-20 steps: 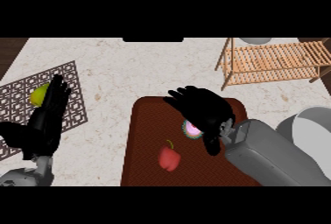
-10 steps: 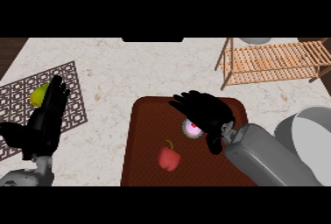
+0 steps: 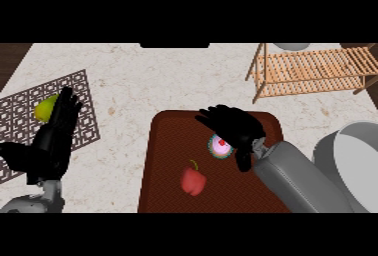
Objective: Pick the cupcake from the tray and place it in the tiered shelf
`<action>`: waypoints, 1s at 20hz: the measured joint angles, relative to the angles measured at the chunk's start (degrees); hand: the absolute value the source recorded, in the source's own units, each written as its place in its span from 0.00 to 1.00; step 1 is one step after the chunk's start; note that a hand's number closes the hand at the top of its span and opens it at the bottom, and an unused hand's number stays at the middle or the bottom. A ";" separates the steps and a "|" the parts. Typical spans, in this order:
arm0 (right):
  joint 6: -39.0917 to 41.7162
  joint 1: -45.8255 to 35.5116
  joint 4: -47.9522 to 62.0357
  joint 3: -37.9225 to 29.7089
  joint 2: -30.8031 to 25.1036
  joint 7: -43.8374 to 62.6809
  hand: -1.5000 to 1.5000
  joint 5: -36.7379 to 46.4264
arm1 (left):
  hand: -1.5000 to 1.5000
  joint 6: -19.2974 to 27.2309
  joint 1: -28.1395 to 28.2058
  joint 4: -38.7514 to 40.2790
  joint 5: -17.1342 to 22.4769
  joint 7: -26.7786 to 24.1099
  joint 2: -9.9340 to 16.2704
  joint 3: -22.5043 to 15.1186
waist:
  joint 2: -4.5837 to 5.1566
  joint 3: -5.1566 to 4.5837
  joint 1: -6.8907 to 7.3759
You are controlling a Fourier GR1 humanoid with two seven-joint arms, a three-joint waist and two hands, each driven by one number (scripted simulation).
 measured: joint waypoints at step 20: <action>-8.25 0.92 12.01 -2.16 6.36 -11.83 1.00 14.66 | 0.50 -4.37 0.79 -1.77 -2.74 2.01 -2.93 4.32 | -0.15 -0.01 0.09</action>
